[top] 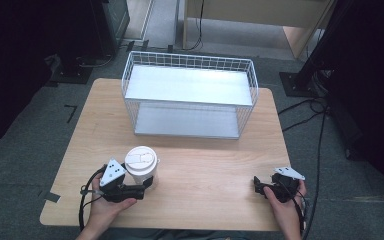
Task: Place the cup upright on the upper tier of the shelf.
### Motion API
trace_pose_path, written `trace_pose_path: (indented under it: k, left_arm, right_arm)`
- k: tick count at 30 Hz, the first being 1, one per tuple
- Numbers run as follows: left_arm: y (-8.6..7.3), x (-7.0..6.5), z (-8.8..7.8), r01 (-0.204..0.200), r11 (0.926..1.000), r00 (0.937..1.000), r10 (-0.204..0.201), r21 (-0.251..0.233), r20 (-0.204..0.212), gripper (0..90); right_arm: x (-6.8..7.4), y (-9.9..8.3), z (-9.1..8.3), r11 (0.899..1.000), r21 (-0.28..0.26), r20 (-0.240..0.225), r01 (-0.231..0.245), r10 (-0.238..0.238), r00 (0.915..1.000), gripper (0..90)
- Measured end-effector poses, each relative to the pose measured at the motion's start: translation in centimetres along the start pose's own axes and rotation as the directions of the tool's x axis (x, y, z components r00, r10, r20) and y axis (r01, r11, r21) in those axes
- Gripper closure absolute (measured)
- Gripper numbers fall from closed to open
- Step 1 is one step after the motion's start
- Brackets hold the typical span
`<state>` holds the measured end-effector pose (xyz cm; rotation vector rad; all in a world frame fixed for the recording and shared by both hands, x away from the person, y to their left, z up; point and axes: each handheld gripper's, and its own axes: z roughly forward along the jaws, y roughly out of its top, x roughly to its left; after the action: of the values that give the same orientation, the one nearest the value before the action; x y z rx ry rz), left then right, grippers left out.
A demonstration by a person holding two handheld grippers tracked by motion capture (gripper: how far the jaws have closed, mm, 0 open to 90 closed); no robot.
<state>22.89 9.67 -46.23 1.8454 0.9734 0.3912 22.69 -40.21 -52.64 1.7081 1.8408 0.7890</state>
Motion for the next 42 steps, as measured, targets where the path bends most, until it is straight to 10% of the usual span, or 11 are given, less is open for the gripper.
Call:
trace_pose_path:
  k: [23, 42]
  left_arm:
    - [1.5, -0.8, 0.9, 0.031, 0.9972, 0.9995, -0.032, -0.068, -0.007, 9.4]
    - [1.2, -1.4, 1.5, -0.053, 0.9925, 0.9963, 0.045, -0.110, -0.073, 15.2]
  right_arm:
    - [0.0, 0.0, 0.0, 1.000, -0.002, 0.006, -0.003, 0.003, 1.0000, 0.0]
    - [0.0, 0.0, 0.0, 1.000, -0.002, 0.007, -0.002, 0.002, 1.0000, 0.0]
